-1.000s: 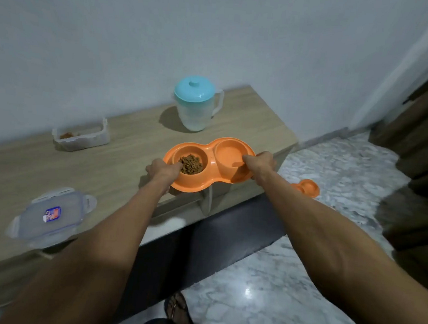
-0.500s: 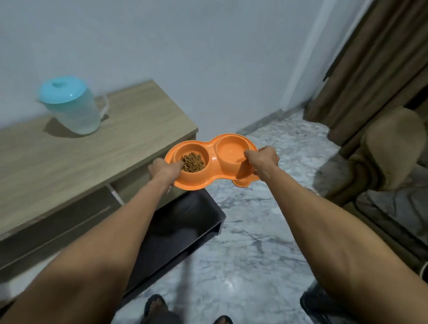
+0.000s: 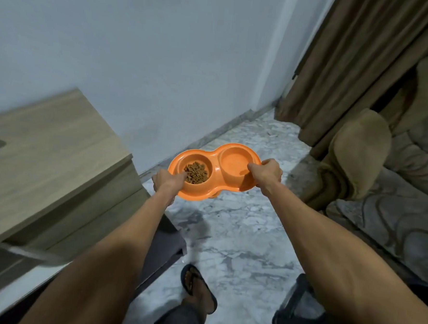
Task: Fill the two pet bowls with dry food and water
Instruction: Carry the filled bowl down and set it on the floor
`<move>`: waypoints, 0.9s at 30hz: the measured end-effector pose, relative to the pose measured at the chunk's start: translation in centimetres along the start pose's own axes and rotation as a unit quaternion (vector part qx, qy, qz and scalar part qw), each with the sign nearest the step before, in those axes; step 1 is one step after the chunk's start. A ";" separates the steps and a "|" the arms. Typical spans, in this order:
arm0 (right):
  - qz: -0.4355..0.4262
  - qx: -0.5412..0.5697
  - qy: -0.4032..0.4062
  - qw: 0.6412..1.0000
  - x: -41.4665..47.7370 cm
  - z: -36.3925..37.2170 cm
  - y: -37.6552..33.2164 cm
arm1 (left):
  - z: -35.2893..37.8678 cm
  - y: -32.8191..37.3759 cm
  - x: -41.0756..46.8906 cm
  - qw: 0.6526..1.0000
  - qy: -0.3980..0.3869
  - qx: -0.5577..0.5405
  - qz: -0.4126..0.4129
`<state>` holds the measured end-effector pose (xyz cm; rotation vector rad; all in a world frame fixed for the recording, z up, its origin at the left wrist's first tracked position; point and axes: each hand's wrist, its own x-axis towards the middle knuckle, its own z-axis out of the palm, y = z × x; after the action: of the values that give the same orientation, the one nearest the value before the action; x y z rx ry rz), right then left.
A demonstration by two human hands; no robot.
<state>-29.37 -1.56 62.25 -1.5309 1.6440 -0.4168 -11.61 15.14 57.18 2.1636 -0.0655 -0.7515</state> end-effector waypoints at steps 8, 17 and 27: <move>0.025 -0.003 -0.013 1.000 10.9 4.6 -0.9 | 6.3 2.5 8.4 0.999 0.008 0.031 -0.035; 0.000 -0.029 -0.081 0.996 21.3 14.7 2.4 | 12.0 -1.1 16.4 0.995 0.065 0.001 -0.069; -0.013 -0.065 -0.173 0.983 32.3 32.2 12.7 | 20.6 -13.8 29.7 0.975 0.143 -0.029 -0.169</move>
<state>-10.89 -19.93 22.67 -1.6188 1.4006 -0.0499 -1.11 1.25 22.63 2.2296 0.4783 -0.6094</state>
